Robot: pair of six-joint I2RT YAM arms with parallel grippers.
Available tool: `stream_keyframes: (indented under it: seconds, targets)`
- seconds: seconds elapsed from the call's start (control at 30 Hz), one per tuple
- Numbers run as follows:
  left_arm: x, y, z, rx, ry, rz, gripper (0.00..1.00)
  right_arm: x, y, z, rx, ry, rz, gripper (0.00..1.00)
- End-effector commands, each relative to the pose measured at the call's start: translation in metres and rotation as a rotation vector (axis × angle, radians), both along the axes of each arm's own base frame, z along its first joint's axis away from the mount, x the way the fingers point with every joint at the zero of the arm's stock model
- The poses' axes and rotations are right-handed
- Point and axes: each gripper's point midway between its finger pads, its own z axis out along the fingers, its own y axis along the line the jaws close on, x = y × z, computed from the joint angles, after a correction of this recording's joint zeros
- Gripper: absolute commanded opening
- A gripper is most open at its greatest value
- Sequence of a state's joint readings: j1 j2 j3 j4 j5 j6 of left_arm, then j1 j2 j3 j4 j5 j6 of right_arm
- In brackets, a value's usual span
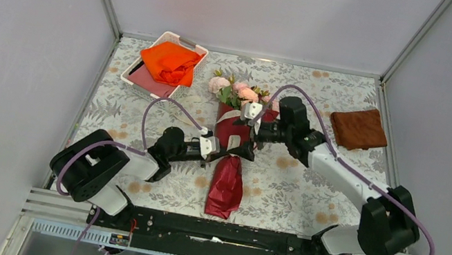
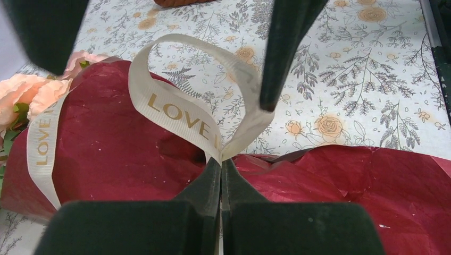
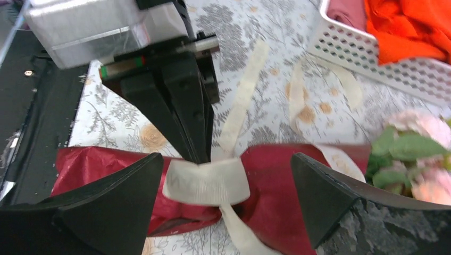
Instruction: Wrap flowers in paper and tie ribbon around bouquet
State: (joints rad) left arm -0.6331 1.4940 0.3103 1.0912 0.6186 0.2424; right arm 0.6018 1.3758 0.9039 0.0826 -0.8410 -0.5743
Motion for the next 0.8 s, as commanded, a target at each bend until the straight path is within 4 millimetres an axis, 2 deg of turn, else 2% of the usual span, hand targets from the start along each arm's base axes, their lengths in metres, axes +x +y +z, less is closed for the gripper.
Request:
stream_keyframes:
  seconds: [0.0,0.07,0.1,0.17,0.33,0.53,0.6,0.63,0.7,0.73,0.77]
  targets:
    - [0.007,-0.004,0.018,-0.030,-0.079,-0.014,0.00,-0.017,0.015,0.016,0.041,-0.007,0.228,0.95]
    - [0.008,-0.003,0.018,-0.029,-0.079,-0.012,0.00,-0.020,0.012,0.010,0.007,0.027,0.247,0.80]
    - [0.008,-0.003,0.018,-0.028,-0.077,-0.011,0.00,-0.022,0.011,0.007,-0.009,0.032,0.261,0.66]
    - [0.008,-0.002,0.018,-0.029,-0.074,-0.013,0.00,-0.027,0.006,0.003,-0.047,0.061,0.271,0.60]
    - [0.006,-0.003,0.018,-0.030,-0.072,-0.029,0.00,-0.024,0.005,-0.003,-0.072,0.075,0.255,0.66]
    - [0.007,-0.004,0.018,-0.026,-0.076,-0.030,0.00,-0.004,0.008,-0.009,-0.093,0.056,0.163,0.65]
    - [0.007,-0.004,0.018,-0.026,-0.073,-0.031,0.00,0.000,0.009,-0.006,-0.084,0.052,0.141,0.60]
    - [0.007,-0.004,0.018,-0.026,-0.073,-0.032,0.00,0.002,0.010,-0.005,-0.081,0.058,0.127,0.48]
    - [0.008,-0.003,0.017,-0.026,-0.070,-0.028,0.00,0.007,0.010,-0.003,-0.088,0.070,0.094,0.14]
    - [0.007,-0.003,0.017,-0.024,-0.067,-0.029,0.00,0.010,0.009,-0.002,-0.096,0.079,0.071,0.02]
    - [0.007,-0.003,0.017,-0.023,-0.065,-0.028,0.00,0.011,0.008,-0.001,-0.102,0.090,0.055,0.00]
